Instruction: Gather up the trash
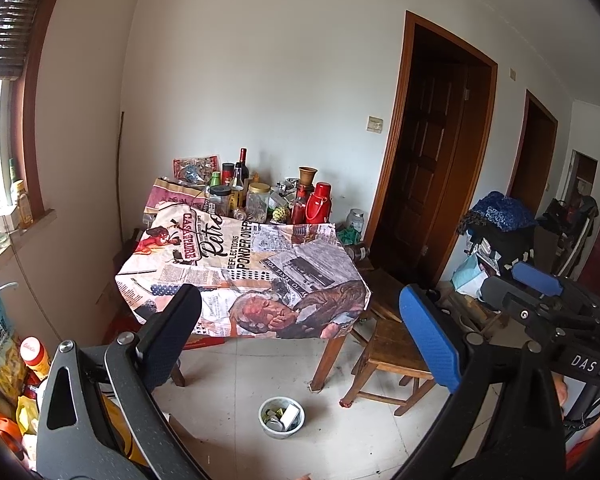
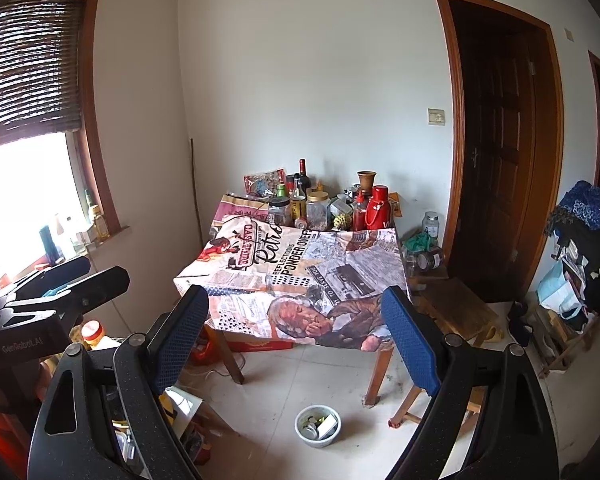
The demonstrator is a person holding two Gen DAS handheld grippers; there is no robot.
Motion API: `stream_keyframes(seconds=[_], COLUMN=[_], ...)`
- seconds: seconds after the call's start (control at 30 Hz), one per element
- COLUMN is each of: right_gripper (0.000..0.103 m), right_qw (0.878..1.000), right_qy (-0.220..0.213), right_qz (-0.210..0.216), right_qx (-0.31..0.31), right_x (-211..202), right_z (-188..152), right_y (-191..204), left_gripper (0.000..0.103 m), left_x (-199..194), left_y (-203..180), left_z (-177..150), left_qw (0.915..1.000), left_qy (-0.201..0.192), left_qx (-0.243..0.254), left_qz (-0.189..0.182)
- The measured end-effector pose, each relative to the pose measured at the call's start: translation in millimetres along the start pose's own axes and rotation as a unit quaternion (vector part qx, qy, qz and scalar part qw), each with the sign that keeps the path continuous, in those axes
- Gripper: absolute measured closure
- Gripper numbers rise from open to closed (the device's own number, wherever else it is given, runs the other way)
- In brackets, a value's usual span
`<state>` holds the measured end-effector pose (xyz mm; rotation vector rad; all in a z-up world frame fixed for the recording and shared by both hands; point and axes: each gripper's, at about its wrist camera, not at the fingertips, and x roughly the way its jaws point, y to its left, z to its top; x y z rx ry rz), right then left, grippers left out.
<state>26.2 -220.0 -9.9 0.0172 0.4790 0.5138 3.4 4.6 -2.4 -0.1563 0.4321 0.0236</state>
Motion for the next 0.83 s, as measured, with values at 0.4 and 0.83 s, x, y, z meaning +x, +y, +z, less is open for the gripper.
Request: stream_keyframes(seconds=[0.4, 0.83], right_gripper=[0.017, 0.017], right_qw=[1.000, 1.000], right_qy=[0.000, 0.004], right_qz=[-0.002, 0.000], right_qx=[0.006, 0.008], right_x=[4, 15], right_z=[3, 5], right_y=[-6, -10], left_gripper=[0.003, 0.003], left_x=[6, 23], left_y=[5, 5], left_z=[4, 6], left_qw=[0.9999, 1.0000], left_qy=[0.002, 0.005], left_qx=[-0.009, -0.003], left_qz=[-0.003, 0.004])
